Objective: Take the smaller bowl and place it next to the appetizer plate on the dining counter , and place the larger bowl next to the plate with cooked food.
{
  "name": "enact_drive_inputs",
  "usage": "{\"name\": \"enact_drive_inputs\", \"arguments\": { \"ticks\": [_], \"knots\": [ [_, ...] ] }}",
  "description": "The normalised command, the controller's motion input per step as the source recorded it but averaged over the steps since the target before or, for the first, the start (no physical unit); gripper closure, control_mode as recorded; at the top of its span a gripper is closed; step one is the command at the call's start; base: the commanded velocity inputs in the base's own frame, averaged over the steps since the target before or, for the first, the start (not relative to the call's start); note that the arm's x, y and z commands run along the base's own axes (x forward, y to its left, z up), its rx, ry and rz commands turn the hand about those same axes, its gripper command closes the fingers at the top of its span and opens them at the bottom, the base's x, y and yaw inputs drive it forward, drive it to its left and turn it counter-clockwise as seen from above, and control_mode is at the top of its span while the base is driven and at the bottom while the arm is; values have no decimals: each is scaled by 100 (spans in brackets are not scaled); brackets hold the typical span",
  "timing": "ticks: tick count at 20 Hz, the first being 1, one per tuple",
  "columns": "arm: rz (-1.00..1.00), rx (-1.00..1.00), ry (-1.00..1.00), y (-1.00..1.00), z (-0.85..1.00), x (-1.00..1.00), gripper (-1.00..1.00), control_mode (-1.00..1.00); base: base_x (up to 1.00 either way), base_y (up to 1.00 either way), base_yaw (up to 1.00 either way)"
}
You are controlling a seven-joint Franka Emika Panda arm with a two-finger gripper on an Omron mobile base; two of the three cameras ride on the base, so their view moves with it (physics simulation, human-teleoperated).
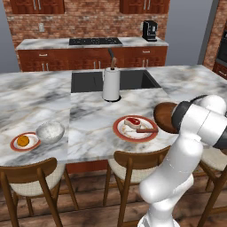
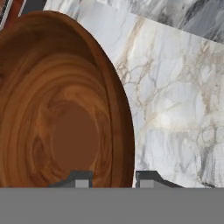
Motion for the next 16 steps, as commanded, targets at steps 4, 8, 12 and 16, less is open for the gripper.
{"name": "enact_drive_inputs", "arguments": {
  "ticks": [4, 8, 12, 16],
  "knots": [
    [-1, 0, -2, 0, -4, 0, -100, -100, 0, 0, 0],
    [-3, 3, -18, 0, 22, -4, -100, -100, 0, 0, 0],
    [-1, 7, -30, -1, 53, -14, -100, -100, 0, 0, 0],
    [4, 2, -28, 8, 77, -46, -100, -100, 0, 0, 0]
  ]
}}
